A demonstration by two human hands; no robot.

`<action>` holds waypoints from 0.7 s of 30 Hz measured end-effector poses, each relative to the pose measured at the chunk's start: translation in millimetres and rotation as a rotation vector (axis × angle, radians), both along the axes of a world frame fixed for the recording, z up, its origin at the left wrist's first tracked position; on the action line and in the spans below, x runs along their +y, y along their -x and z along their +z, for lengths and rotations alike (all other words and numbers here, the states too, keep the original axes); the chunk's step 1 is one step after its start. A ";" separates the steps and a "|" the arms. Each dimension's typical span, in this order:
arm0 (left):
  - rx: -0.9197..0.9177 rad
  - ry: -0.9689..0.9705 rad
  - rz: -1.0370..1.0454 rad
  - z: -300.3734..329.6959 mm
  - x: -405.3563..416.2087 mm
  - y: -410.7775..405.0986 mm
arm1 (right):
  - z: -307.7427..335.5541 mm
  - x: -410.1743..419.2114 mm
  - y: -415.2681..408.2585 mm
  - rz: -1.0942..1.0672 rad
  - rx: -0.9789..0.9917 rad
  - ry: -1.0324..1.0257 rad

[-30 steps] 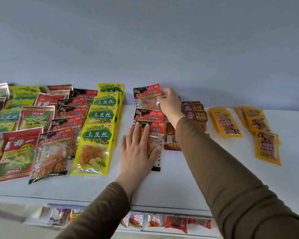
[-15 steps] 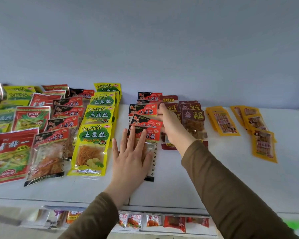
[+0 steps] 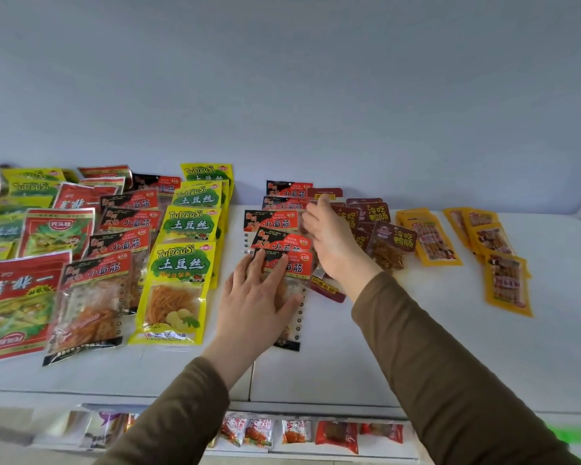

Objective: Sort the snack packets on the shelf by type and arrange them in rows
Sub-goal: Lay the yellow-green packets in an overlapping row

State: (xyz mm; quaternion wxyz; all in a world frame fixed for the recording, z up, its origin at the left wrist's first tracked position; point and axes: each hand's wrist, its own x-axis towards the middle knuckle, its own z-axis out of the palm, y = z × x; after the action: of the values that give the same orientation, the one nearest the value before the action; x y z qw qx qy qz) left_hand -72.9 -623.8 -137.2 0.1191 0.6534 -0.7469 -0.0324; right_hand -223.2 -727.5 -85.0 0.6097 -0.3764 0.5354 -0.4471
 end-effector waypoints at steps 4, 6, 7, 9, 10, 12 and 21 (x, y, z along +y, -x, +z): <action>0.036 -0.036 -0.019 0.2 -2.5 -3.6 | -2.1 -4.2 -11.2 -0.033 0.062 -0.079; 0.038 -0.059 -0.019 0.6 -6.0 -5.1 | -4.0 -9.1 -12.4 -0.055 0.078 -0.107; 0.041 -0.076 -0.017 1.7 -8.6 -5.5 | -4.1 -11.4 -13.6 -0.063 0.081 -0.110; 0.070 -0.123 -0.024 5.6 -15.6 -5.0 | -3.5 -14.7 -16.2 -0.065 0.103 -0.110; 0.090 -0.146 -0.030 8.1 -19.3 -4.9 | -3.2 -16.7 -17.9 -0.053 0.106 -0.117; 0.119 -0.182 -0.045 13.2 -25.8 -7.9 | -3.2 -20.8 -21.0 -0.024 0.069 -0.131; 0.280 -0.153 0.032 17.0 -32.6 -30.9 | -14.5 -27.2 -25.8 -0.006 0.049 -0.072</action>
State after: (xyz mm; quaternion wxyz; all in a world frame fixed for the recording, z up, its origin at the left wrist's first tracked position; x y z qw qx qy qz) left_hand -42.0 -656.4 -120.2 0.1725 0.6614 -0.7079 -0.1779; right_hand -197.5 -754.7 -99.5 0.6084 -0.3634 0.5670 -0.4198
